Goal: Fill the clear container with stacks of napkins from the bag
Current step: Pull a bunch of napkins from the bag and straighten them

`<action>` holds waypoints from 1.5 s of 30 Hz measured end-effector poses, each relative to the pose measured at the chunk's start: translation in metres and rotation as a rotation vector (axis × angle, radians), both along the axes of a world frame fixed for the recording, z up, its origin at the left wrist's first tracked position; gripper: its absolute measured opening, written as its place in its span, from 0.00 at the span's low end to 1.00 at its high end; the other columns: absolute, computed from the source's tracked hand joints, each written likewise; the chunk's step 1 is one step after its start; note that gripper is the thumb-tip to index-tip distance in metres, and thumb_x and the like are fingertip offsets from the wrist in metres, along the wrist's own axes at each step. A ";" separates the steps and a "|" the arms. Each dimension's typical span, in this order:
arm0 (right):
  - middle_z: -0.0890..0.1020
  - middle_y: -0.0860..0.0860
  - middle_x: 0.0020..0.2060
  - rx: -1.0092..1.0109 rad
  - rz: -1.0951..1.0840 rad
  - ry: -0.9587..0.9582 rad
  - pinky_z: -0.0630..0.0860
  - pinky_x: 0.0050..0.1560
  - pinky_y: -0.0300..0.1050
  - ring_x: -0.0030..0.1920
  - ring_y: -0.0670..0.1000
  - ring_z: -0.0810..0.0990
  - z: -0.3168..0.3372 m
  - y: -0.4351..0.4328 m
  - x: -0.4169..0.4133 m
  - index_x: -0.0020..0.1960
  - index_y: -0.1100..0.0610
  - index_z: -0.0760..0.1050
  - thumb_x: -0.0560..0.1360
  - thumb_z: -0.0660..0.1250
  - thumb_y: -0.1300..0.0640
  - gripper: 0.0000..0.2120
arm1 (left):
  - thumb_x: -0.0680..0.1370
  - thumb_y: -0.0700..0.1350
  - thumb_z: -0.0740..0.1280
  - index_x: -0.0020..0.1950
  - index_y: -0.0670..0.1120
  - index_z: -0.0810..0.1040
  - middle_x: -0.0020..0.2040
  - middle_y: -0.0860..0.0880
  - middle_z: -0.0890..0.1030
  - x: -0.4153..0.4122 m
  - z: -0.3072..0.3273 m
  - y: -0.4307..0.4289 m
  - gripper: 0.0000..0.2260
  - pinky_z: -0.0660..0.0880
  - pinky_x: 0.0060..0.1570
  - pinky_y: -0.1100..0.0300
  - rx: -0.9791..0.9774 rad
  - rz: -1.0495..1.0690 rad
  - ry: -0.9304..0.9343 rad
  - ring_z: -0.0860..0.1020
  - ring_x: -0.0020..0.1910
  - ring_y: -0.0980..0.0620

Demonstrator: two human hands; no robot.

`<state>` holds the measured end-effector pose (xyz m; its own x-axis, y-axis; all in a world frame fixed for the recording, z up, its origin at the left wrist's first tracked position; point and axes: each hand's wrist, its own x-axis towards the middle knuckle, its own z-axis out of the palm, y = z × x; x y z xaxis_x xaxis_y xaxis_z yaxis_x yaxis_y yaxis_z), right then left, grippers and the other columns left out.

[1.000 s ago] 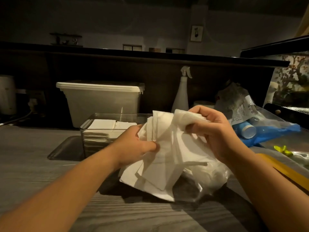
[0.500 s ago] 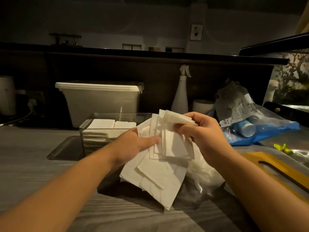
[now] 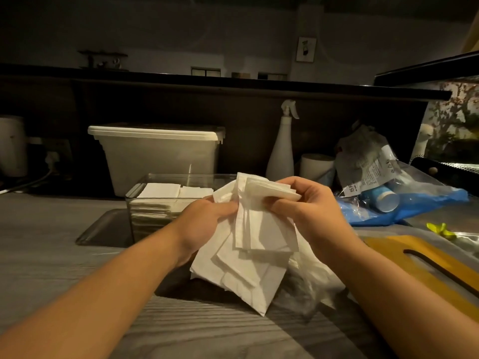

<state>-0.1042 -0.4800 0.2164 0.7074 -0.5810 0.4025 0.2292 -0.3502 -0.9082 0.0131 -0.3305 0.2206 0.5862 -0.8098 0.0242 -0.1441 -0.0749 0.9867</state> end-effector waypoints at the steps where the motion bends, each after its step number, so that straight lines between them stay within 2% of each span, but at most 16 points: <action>1: 0.85 0.49 0.41 -0.004 -0.015 -0.003 0.81 0.45 0.43 0.46 0.49 0.85 -0.001 0.000 0.001 0.47 0.54 0.82 0.72 0.74 0.64 0.07 | 0.83 0.52 0.59 0.52 0.48 0.83 0.44 0.47 0.86 0.001 -0.001 0.000 0.14 0.78 0.48 0.50 -0.016 -0.031 0.019 0.84 0.45 0.46; 4: 0.85 0.48 0.41 -0.020 -0.031 -0.021 0.83 0.45 0.44 0.46 0.49 0.85 -0.003 0.001 0.001 0.47 0.53 0.82 0.73 0.74 0.63 0.07 | 0.79 0.60 0.59 0.56 0.51 0.83 0.49 0.47 0.86 0.000 -0.001 -0.001 0.19 0.77 0.54 0.49 -0.041 -0.106 0.025 0.84 0.51 0.46; 6: 0.86 0.48 0.42 -0.019 -0.033 -0.035 0.83 0.46 0.45 0.46 0.49 0.85 -0.003 0.003 0.001 0.48 0.53 0.82 0.73 0.74 0.63 0.07 | 0.76 0.58 0.64 0.52 0.50 0.84 0.47 0.47 0.87 -0.003 -0.001 -0.001 0.15 0.80 0.50 0.50 -0.050 -0.099 -0.021 0.85 0.47 0.47; 9: 0.85 0.48 0.43 -0.019 -0.050 -0.045 0.83 0.46 0.45 0.47 0.49 0.85 -0.003 0.004 0.001 0.49 0.52 0.82 0.73 0.74 0.63 0.08 | 0.80 0.50 0.65 0.48 0.48 0.84 0.44 0.48 0.87 -0.005 -0.001 -0.002 0.10 0.81 0.42 0.55 -0.059 -0.059 -0.032 0.86 0.42 0.49; 12: 0.85 0.48 0.44 -0.006 -0.044 -0.039 0.82 0.45 0.43 0.47 0.47 0.85 -0.004 0.003 0.002 0.51 0.52 0.81 0.74 0.73 0.62 0.08 | 0.80 0.46 0.65 0.48 0.46 0.84 0.43 0.47 0.87 -0.005 -0.002 -0.003 0.08 0.81 0.44 0.52 -0.052 -0.009 -0.002 0.85 0.41 0.47; 15: 0.85 0.49 0.45 0.075 0.019 -0.007 0.81 0.46 0.43 0.47 0.47 0.85 -0.003 0.003 0.003 0.54 0.53 0.80 0.75 0.72 0.61 0.09 | 0.80 0.46 0.66 0.51 0.45 0.83 0.44 0.46 0.87 -0.004 -0.002 -0.004 0.08 0.80 0.48 0.49 -0.059 0.026 0.002 0.85 0.44 0.45; 18: 0.85 0.51 0.48 0.170 0.047 0.022 0.82 0.53 0.50 0.51 0.52 0.85 -0.003 -0.001 0.003 0.55 0.54 0.80 0.75 0.72 0.61 0.09 | 0.80 0.47 0.66 0.53 0.45 0.83 0.46 0.45 0.87 -0.004 -0.002 -0.004 0.09 0.81 0.46 0.50 -0.054 0.017 0.012 0.85 0.45 0.44; 22: 0.86 0.53 0.47 0.198 0.041 -0.022 0.81 0.49 0.48 0.51 0.54 0.85 -0.001 -0.002 0.002 0.52 0.56 0.81 0.74 0.73 0.64 0.08 | 0.77 0.48 0.68 0.52 0.46 0.83 0.45 0.47 0.87 -0.003 -0.001 -0.001 0.08 0.82 0.41 0.53 -0.043 -0.053 0.007 0.86 0.44 0.47; 26: 0.85 0.49 0.41 0.087 -0.053 -0.095 0.81 0.39 0.40 0.43 0.47 0.85 0.000 0.001 0.000 0.49 0.54 0.81 0.73 0.74 0.63 0.08 | 0.68 0.39 0.77 0.55 0.47 0.80 0.45 0.50 0.87 0.000 -0.001 0.003 0.17 0.81 0.38 0.60 0.053 -0.176 -0.101 0.86 0.44 0.51; 28: 0.85 0.49 0.40 0.046 -0.084 -0.125 0.83 0.40 0.41 0.43 0.47 0.85 -0.001 0.003 0.000 0.48 0.54 0.81 0.72 0.75 0.63 0.08 | 0.68 0.34 0.77 0.57 0.47 0.78 0.43 0.51 0.87 0.001 -0.001 0.002 0.21 0.81 0.38 0.62 0.062 -0.185 -0.113 0.85 0.43 0.54; 32: 0.85 0.48 0.42 -0.031 -0.117 -0.169 0.83 0.43 0.42 0.46 0.48 0.84 -0.001 0.004 -0.001 0.47 0.51 0.82 0.72 0.75 0.61 0.07 | 0.66 0.36 0.79 0.58 0.48 0.77 0.43 0.53 0.86 0.002 -0.002 0.001 0.24 0.80 0.36 0.64 0.077 -0.158 -0.157 0.85 0.43 0.55; 35: 0.84 0.49 0.41 -0.046 -0.128 -0.213 0.83 0.43 0.42 0.45 0.48 0.84 0.000 0.002 -0.003 0.47 0.53 0.82 0.73 0.75 0.62 0.06 | 0.65 0.37 0.80 0.60 0.48 0.77 0.47 0.51 0.86 0.004 -0.003 0.000 0.27 0.81 0.41 0.60 0.073 -0.135 -0.167 0.85 0.46 0.52; 39: 0.83 0.50 0.40 0.071 -0.197 -0.334 0.79 0.42 0.42 0.43 0.49 0.82 0.008 -0.008 -0.008 0.45 0.54 0.80 0.73 0.72 0.65 0.07 | 0.64 0.38 0.81 0.60 0.49 0.77 0.49 0.51 0.86 0.006 -0.001 0.001 0.27 0.83 0.49 0.51 0.038 -0.073 -0.138 0.85 0.49 0.50; 42: 0.82 0.50 0.40 0.260 -0.135 -0.403 0.80 0.46 0.57 0.47 0.54 0.81 0.013 -0.013 -0.013 0.44 0.53 0.79 0.71 0.70 0.65 0.08 | 0.62 0.41 0.80 0.61 0.49 0.77 0.49 0.51 0.86 0.007 0.002 0.001 0.29 0.82 0.44 0.54 -0.023 0.017 -0.117 0.84 0.49 0.51; 43: 0.82 0.51 0.42 0.288 -0.081 -0.402 0.80 0.46 0.58 0.48 0.55 0.81 0.014 -0.013 -0.015 0.45 0.54 0.79 0.68 0.70 0.64 0.08 | 0.60 0.44 0.80 0.62 0.49 0.76 0.51 0.50 0.85 0.006 0.003 0.001 0.31 0.82 0.45 0.53 -0.041 0.052 -0.108 0.83 0.50 0.50; 45: 0.82 0.53 0.43 0.297 0.045 -0.374 0.81 0.42 0.53 0.47 0.57 0.81 0.016 -0.010 -0.015 0.48 0.56 0.78 0.64 0.70 0.63 0.13 | 0.57 0.46 0.79 0.62 0.50 0.75 0.53 0.49 0.83 0.006 0.003 -0.001 0.33 0.81 0.48 0.49 -0.073 0.116 -0.083 0.81 0.53 0.48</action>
<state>-0.1195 -0.4897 0.2320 0.5729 -0.6815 0.4553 0.5686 -0.0697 -0.8197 0.0187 -0.3312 0.2236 0.6696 -0.7307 0.1328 -0.2199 -0.0243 0.9752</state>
